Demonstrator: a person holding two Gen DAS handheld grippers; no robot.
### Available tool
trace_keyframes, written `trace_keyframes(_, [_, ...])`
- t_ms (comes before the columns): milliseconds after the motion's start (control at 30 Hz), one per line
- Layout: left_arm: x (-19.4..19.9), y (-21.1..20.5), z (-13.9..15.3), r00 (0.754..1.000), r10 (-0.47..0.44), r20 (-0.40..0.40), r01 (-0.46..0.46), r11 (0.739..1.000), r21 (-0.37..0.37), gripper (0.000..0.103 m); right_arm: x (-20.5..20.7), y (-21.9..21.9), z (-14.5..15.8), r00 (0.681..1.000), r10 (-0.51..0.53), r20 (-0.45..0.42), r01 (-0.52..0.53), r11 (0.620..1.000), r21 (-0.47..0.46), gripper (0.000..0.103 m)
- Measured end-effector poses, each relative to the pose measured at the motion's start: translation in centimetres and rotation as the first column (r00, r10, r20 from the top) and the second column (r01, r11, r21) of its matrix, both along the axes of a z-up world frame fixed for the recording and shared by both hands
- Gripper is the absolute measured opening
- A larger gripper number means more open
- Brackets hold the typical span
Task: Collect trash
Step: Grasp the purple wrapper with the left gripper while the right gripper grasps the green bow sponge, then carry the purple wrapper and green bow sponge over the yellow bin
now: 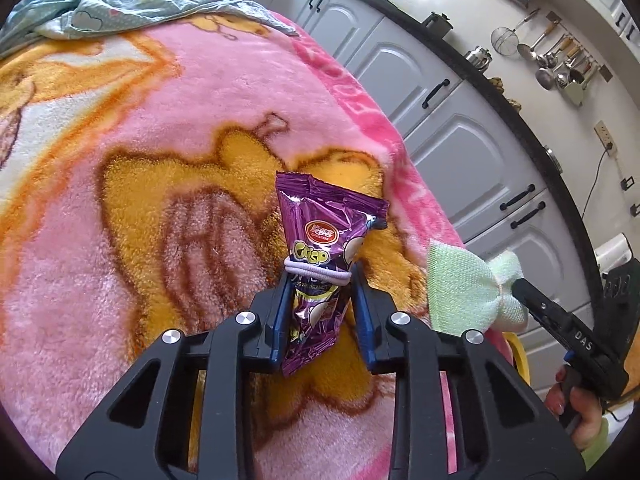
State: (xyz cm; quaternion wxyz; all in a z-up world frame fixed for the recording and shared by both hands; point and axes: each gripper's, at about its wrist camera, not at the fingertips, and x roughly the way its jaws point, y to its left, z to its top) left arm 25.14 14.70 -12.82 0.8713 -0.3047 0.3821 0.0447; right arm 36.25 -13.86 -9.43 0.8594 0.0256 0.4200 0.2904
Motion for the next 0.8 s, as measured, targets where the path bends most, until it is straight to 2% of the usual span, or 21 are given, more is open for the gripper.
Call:
trace_keyframes(100, [-0.6,-0.2,0.6,1.0,-0.009,0.023,0.009,1.0,0.001,0.019,-1.2,-0.4,1.1,1.0,0.014,0.022,-0.015,1.0,0.016,0.025])
trace_keyframes(267, [-1.5,-1.2,2.1,0.997,-0.043,0.056,0.042,0.999,0.03,0.019,-4.3,-0.1,3.0,0.994,0.069,0.081,-0.071,0.997,0.019,0.022])
trace_keyframes(533, [-3.2,-3.3,5.0,0.988,-0.102,0.114,0.094,0.993,0.07,0.019,-9.1,0.6,5.2,0.973,0.142,0.181,-0.139,0.99,-0.03,0.021])
trace_keyframes(800, [-4.5,-6.5,7.5,0.971,-0.185,0.153,0.168,0.979,0.118,0.019,-11.5,-0.6,6.8,0.964,0.138,0.228,-0.129,0.99,-0.052,0.021])
